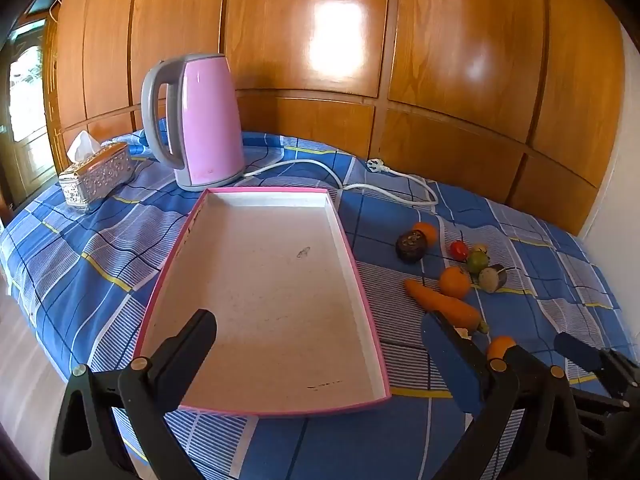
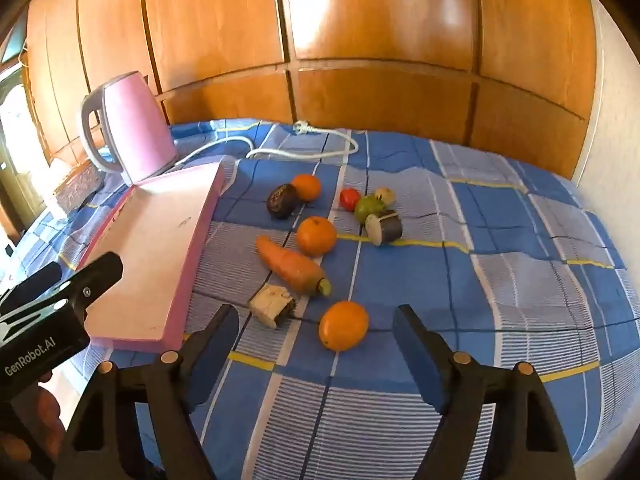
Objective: Organize fruits
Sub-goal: 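Move the left tool toward the beige chunk while the right tool approaches the orange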
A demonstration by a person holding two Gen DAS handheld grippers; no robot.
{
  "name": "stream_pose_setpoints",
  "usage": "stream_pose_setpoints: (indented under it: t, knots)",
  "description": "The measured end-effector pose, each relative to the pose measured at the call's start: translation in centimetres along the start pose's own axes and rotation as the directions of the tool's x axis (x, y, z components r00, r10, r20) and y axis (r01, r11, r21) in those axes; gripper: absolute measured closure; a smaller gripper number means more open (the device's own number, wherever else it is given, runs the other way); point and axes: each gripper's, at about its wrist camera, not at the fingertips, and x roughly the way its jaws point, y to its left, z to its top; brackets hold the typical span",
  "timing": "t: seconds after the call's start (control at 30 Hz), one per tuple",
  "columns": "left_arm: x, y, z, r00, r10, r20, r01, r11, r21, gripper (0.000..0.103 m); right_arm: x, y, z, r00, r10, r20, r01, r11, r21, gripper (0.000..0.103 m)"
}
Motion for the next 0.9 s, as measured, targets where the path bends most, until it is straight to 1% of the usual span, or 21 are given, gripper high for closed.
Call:
stream_pose_setpoints:
  t: [0.03,0.13,0.23,0.27,0.33,0.37,0.53,0.77,0.9]
  knots:
    - [0.0,0.0,0.0,1.0,0.001,-0.001,-0.001,1.0,0.0,0.0,0.0,0.0,-0.1,1.0,0.005,0.001,-0.005,1.0,0.0,0.026]
    - [0.0,-0.1,0.0,1.0,0.001,-0.002,-0.001,1.0,0.0,0.0,-0.2,0.6,-0.5,1.0,-0.013,0.022,0.013,0.999,-0.038,0.026]
    - [0.0,-0.1,0.0,1.0,0.001,-0.002,-0.001,1.0,0.001,0.0,-0.1,1.1,-1.1,0.999,-0.028,0.016,0.029,0.998,-0.058,0.026]
    - [0.0,-0.1,0.0,1.0,0.0,-0.001,0.0,1.0,0.0,0.0,0.2,0.7,-0.4,1.0,-0.003,0.005,0.003,0.999,-0.033,0.026]
    - [0.0,-0.1,0.0,1.0,0.001,-0.002,-0.001,1.0,0.001,0.0,0.1,0.7,-0.2,1.0,-0.012,0.013,0.013,0.999,-0.04,0.026]
    - [0.0,-0.1,-0.1,1.0,0.0,-0.002,0.0,1.0,0.003,0.0,0.0,0.5,-0.4,0.999,-0.022,0.031,0.024,0.998,-0.052,0.026]
    - [0.0,-0.2,-0.2,1.0,-0.003,-0.003,0.003,1.0,0.007,0.0,-0.1,0.0,-0.2,0.999,-0.02,0.042,0.022,0.999,-0.027,0.026]
    - [0.0,-0.4,-0.3,1.0,-0.002,-0.007,0.002,1.0,0.011,0.0,0.1,-0.2,-0.3,0.999,-0.02,0.028,0.02,1.0,-0.012,0.026]
    - [0.1,-0.5,-0.3,1.0,-0.003,-0.011,0.003,1.0,0.016,0.0,0.2,0.0,-0.3,0.999,-0.032,-0.006,0.032,0.999,-0.018,0.026]
